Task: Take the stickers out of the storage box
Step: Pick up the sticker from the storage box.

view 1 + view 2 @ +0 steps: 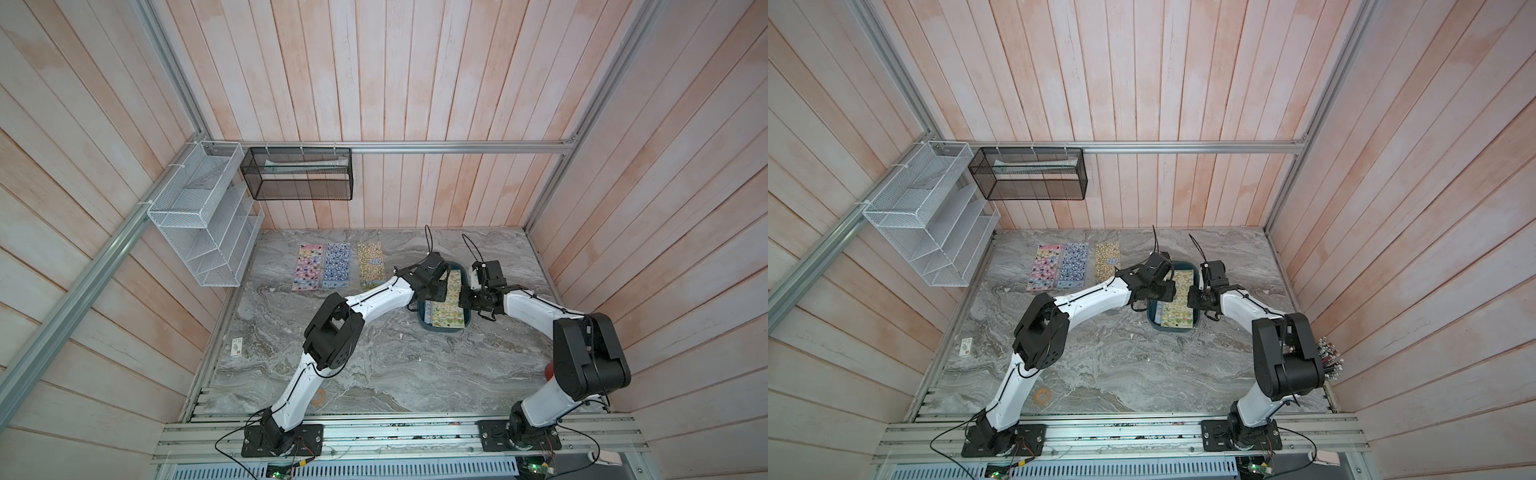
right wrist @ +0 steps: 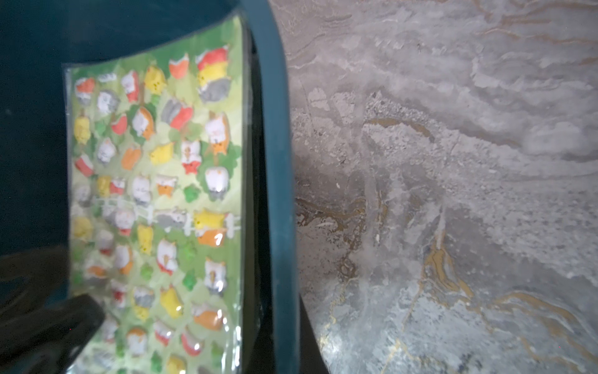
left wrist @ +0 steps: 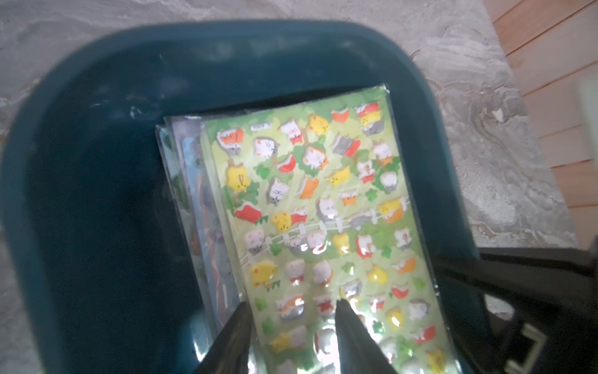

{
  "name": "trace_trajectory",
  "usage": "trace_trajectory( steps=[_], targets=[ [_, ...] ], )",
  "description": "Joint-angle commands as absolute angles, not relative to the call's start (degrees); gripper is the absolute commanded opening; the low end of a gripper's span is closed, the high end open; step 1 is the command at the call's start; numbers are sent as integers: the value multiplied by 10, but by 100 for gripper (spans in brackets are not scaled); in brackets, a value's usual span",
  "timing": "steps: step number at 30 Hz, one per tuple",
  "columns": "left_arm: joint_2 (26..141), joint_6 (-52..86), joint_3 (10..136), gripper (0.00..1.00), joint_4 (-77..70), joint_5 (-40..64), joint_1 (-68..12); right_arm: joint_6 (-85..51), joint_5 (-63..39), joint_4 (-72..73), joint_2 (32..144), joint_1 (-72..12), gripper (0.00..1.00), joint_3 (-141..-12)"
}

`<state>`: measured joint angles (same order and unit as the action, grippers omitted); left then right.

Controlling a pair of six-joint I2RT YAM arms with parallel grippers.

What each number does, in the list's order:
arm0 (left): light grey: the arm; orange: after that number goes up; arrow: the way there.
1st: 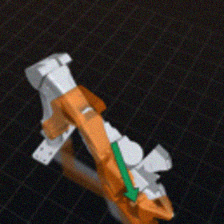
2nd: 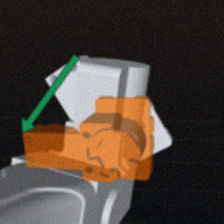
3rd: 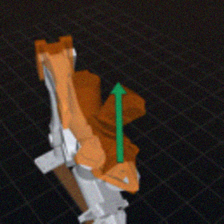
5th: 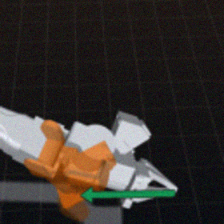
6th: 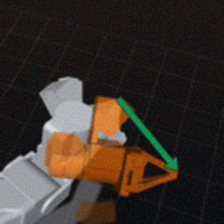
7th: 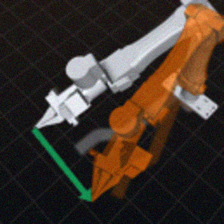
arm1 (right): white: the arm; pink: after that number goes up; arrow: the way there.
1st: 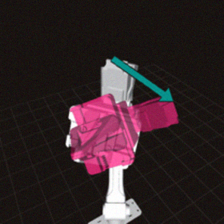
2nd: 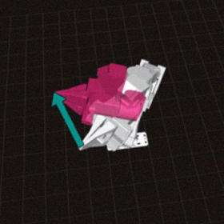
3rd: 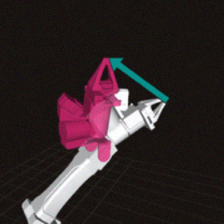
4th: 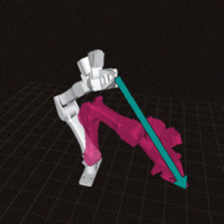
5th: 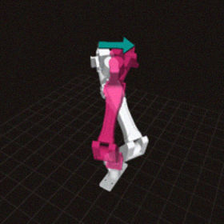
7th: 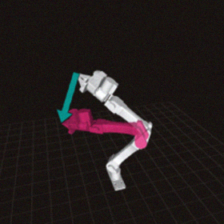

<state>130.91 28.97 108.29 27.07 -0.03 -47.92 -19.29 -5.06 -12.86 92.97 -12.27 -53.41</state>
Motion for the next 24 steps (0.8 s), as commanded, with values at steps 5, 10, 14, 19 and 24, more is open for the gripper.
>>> trace_trajectory(
  steps=[5,10,14,19,24],
  targets=[
    [1263,303,1059,38,222,17,-478,-196,-68,-108,920,-123,6,-540],
    [1235,316,1030,33,186,25,-478,-196,-67,-108,921,-123,6,-540],
    [1219,326,1014,30,164,36,-478,-196,-67,-108,920,-123,6,-540],
    [1213,333,1006,25,148,53,-478,-195,-66,-108,921,-124,6,-541],
    [1225,339,1011,20,149,64,-477,-195,-65,-109,919,-124,6,-539]
  ],
)
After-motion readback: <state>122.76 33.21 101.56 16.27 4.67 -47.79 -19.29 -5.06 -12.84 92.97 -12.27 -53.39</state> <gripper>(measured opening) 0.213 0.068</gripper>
